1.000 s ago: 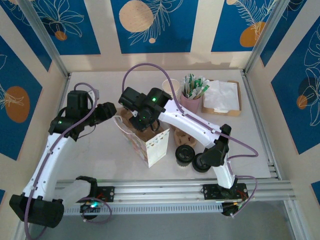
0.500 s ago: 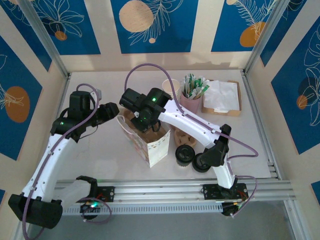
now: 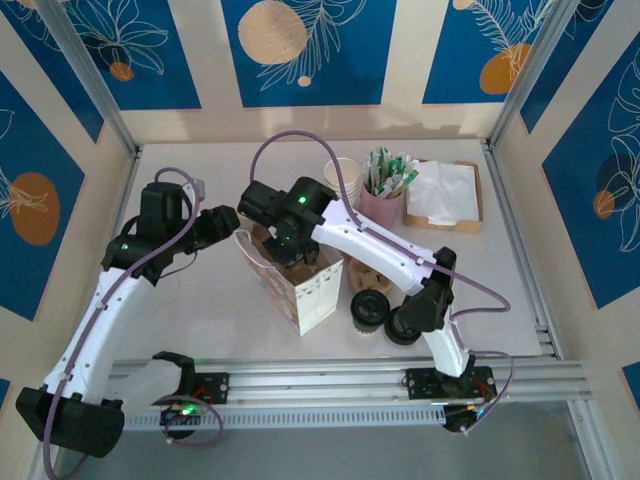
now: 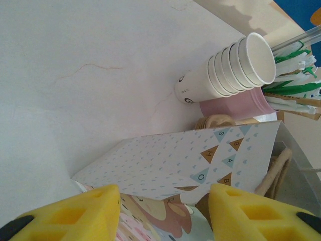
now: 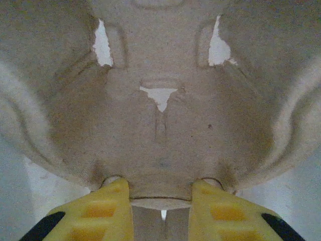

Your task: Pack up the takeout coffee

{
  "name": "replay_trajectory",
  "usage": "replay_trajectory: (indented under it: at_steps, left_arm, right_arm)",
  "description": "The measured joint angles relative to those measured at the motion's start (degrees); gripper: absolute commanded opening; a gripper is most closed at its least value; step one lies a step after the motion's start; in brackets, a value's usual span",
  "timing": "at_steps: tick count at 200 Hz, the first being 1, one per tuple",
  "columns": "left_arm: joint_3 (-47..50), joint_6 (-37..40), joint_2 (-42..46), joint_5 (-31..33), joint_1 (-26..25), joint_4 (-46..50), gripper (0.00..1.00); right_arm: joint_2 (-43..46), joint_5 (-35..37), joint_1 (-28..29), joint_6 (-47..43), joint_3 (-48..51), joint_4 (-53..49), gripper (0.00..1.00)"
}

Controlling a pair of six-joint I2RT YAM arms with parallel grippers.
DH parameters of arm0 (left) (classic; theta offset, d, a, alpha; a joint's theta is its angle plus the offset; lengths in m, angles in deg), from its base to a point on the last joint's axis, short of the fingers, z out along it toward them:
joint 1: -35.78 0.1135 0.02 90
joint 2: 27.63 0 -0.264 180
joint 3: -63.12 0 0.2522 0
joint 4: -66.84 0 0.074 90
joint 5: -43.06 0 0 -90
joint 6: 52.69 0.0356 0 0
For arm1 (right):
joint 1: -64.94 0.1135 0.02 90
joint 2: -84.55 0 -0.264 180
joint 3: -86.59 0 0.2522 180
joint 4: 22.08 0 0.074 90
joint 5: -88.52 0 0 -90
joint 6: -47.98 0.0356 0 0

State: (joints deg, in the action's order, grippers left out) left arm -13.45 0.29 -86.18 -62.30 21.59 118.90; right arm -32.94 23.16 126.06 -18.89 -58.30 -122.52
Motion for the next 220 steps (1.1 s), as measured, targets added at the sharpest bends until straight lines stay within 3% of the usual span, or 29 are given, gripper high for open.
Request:
replay_trajectory:
  at_steps: [220]
  left_arm:
    - [0.57, -1.70, 0.02, 5.11, -1.09, -0.20, 0.51]
  right_arm:
    - [3.69, -0.90, 0.52, -2.40, 3.28, 1.53, 0.28]
